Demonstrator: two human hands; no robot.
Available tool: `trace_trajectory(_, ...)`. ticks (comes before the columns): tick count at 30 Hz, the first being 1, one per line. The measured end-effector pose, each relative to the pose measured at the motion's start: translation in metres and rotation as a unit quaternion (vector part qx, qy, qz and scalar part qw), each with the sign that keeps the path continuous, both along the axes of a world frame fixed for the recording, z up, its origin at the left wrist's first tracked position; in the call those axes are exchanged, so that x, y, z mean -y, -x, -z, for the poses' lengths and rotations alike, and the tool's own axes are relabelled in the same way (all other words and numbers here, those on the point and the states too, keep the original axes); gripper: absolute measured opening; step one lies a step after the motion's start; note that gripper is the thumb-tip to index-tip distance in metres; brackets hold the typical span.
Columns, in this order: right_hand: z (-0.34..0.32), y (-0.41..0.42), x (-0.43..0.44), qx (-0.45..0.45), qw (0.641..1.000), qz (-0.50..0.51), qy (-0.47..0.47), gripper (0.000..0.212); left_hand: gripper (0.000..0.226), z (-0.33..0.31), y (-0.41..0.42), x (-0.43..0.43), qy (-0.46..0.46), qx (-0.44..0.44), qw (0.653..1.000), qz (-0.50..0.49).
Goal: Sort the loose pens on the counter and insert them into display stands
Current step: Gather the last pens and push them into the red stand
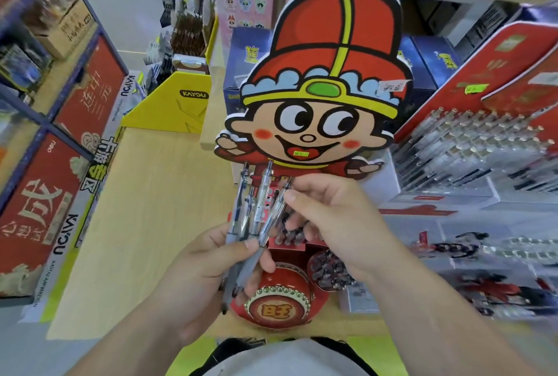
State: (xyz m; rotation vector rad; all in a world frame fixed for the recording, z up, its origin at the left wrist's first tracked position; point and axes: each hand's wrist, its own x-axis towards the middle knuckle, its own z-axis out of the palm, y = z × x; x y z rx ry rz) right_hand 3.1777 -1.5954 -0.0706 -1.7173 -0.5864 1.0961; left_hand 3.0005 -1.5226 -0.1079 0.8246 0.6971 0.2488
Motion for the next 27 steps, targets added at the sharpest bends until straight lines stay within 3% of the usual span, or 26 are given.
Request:
trace_trajectory(5, -0.002, -0.009, 0.007, -0.087, 0.996, -0.013, -0.027, 0.016, 0.008, 0.001, 0.000, -0.005, 0.004, 0.018, 0.999, 0.033)
trace_trajectory(9, -0.014, -0.027, 0.011, -0.048, 0.994, 0.055, -0.078, 0.013, 0.017, 0.004, -0.004, -0.008, -0.012, -0.006, 1.000, -0.018)
trace_trajectory(12, -0.030, -0.048, 0.016, 0.036, 0.986, 0.113, -0.119, 0.015, 0.033, 0.010, -0.002, -0.016, -0.028, -0.042, 0.996, -0.070)
trace_trajectory(17, -0.033, -0.061, 0.018, 0.202, 0.968, 0.105, -0.106, 0.017, 0.033, 0.017, 0.001, -0.022, -0.036, -0.068, 0.993, -0.088)
trace_trajectory(24, 0.001, -0.058, 0.005, 0.362, 0.931, -0.016, -0.046, 0.011, 0.026, 0.025, -0.006, -0.015, -0.056, -0.085, 0.988, -0.119)
trace_trajectory(27, 0.011, -0.058, -0.004, 0.402, 0.913, -0.070, -0.013, 0.010, 0.038, 0.026, -0.007, -0.016, -0.053, -0.075, 0.988, -0.122)
